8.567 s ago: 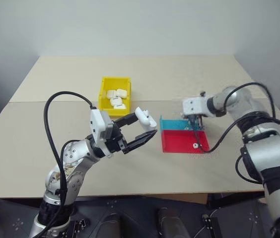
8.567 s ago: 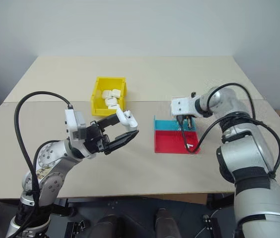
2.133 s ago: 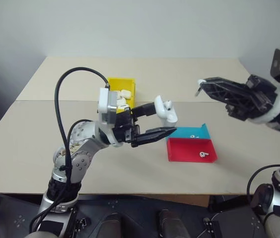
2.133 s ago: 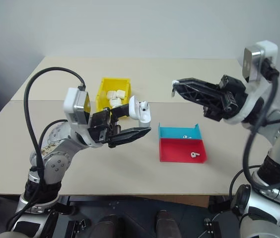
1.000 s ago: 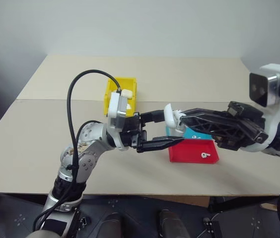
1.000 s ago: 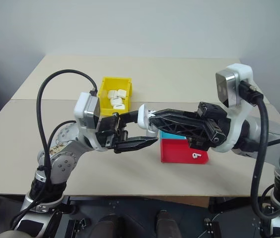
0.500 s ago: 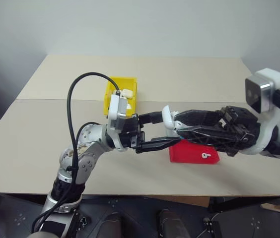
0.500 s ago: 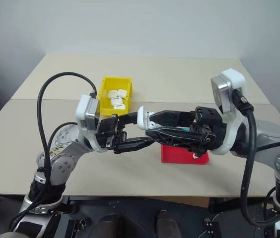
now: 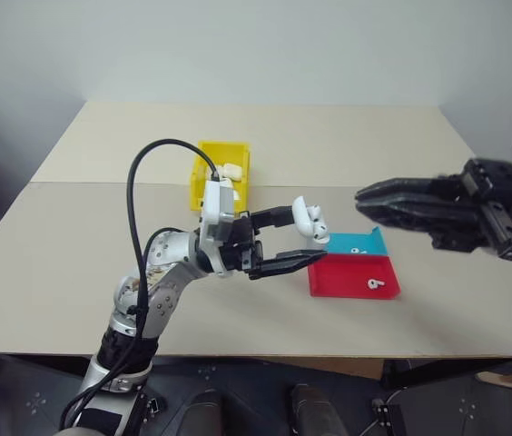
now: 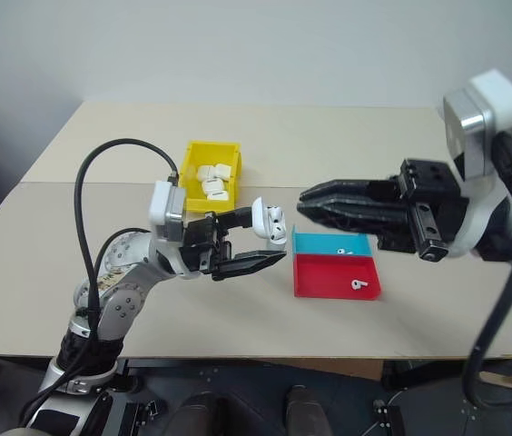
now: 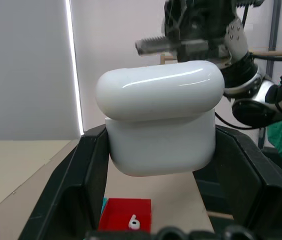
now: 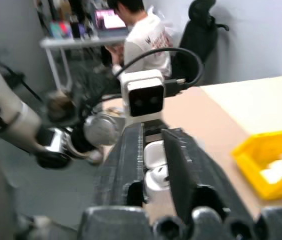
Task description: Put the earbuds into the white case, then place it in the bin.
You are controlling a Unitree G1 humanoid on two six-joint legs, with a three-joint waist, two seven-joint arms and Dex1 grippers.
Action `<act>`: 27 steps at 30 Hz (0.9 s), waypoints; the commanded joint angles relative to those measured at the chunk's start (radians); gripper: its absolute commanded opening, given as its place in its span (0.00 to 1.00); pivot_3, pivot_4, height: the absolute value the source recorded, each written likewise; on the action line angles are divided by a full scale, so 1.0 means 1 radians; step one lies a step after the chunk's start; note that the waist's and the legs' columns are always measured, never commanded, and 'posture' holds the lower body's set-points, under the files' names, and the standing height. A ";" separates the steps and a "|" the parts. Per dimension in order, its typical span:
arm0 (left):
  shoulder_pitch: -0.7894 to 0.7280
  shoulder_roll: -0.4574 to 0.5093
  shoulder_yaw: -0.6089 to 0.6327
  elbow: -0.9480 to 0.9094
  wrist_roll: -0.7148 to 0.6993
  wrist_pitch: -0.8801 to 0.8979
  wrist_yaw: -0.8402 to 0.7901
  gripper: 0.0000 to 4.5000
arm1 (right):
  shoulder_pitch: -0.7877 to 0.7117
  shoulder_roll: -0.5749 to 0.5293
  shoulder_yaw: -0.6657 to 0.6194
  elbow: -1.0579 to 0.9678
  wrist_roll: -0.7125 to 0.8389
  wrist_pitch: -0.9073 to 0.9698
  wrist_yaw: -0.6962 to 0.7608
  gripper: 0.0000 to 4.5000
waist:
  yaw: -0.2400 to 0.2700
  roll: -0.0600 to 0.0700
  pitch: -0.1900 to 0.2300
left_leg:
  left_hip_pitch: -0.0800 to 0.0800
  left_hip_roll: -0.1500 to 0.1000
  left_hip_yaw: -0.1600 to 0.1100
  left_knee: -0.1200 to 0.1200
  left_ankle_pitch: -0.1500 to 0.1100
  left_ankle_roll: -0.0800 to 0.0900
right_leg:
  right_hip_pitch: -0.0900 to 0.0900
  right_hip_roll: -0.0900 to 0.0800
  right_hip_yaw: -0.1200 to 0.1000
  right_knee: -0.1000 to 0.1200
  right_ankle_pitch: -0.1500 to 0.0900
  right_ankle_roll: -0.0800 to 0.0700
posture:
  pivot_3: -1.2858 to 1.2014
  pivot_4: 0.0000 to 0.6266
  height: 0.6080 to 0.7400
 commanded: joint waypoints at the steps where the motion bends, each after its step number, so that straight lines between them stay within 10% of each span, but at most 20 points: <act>1: -0.026 -0.014 -0.017 0.024 0.023 -0.035 -0.025 0.63 | -0.174 0.017 0.157 0.050 -0.183 -0.062 0.088 0.00 | -0.001 0.000 0.000 | 0.000 0.000 0.000 0.000 0.000 0.000 | 0.000 0.000 0.001 0.000 0.000 0.000 | 0.52 0.24 1.00; 12: -0.066 -0.049 -0.035 0.093 0.060 -0.066 -0.062 0.63 | -0.472 0.115 0.600 0.117 -0.714 -0.233 0.334 0.00 | 0.013 0.001 -0.001 | -0.011 0.000 0.001 0.000 0.000 0.000 | -0.010 -0.001 -0.001 0.001 0.001 0.000 | 0.52 0.24 1.00; 21: -0.027 -0.028 -0.001 0.055 0.065 -0.064 -0.036 0.63 | -0.353 0.032 0.499 0.101 -0.766 -0.302 0.436 0.00 | 0.019 0.002 -0.001 | -0.016 -0.001 -0.001 0.002 0.000 0.001 | -0.015 -0.002 -0.003 0.002 0.002 0.000 | 0.52 0.24 1.00; 27: 0.019 -0.036 0.051 0.005 0.126 -0.076 0.125 0.63 | -0.240 0.118 0.213 0.084 -0.555 -0.094 0.208 0.00 | 0.016 0.001 -0.001 | -0.012 -0.001 -0.001 0.003 0.000 0.001 | -0.014 -0.002 0.000 0.007 0.002 -0.001 | 0.52 0.24 1.00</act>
